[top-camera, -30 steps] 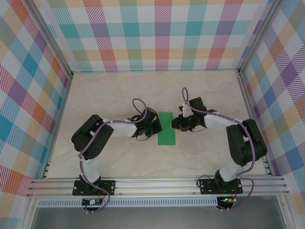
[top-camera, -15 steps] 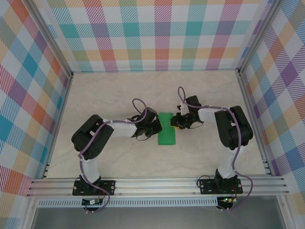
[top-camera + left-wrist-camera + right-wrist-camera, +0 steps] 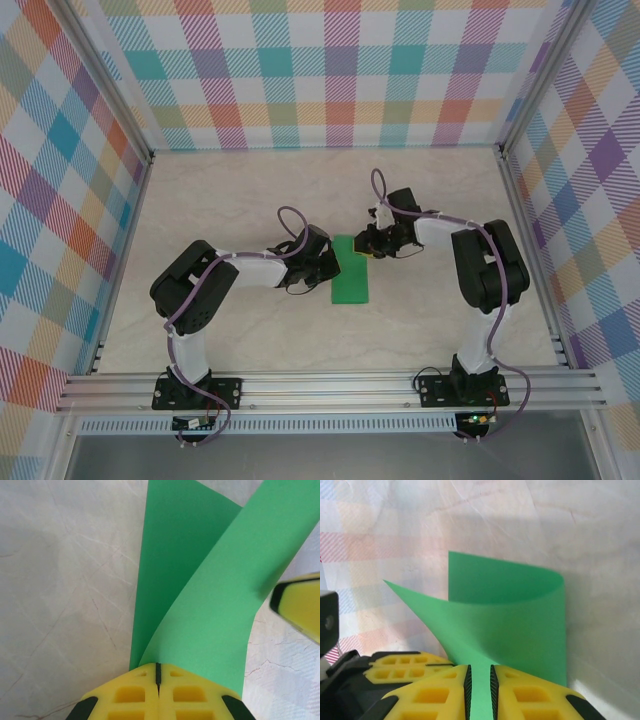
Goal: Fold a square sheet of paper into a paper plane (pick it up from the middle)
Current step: Fold the square sheet of paper in half at the center of the table.
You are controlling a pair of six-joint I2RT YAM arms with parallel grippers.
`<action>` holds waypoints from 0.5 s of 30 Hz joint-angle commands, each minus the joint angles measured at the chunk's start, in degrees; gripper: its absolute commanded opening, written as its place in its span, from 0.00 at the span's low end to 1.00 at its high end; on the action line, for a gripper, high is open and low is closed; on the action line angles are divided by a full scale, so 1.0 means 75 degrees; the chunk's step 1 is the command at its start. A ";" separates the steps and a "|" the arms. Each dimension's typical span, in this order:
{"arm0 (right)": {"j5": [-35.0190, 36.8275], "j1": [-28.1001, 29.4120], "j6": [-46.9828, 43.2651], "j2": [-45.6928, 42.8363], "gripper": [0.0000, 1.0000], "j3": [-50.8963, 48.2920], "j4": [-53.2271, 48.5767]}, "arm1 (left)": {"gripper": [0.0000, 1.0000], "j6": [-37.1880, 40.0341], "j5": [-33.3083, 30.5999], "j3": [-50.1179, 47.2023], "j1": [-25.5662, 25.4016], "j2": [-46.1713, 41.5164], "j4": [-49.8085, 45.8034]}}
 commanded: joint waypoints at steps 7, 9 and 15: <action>-0.0074 -0.0189 -0.0086 0.0718 0.20 0.0027 -0.0100 | 0.01 0.0235 -0.0095 -0.0246 0.0006 0.0283 -0.1001; -0.0153 -0.0223 -0.0073 0.0666 0.20 0.0058 -0.0128 | 0.01 0.0237 -0.0099 -0.0246 0.0006 0.0271 -0.1017; -0.0136 -0.0268 -0.0162 0.0521 0.21 0.0610 -0.0547 | 0.01 0.0250 -0.0121 -0.0237 -0.0001 0.0270 -0.1080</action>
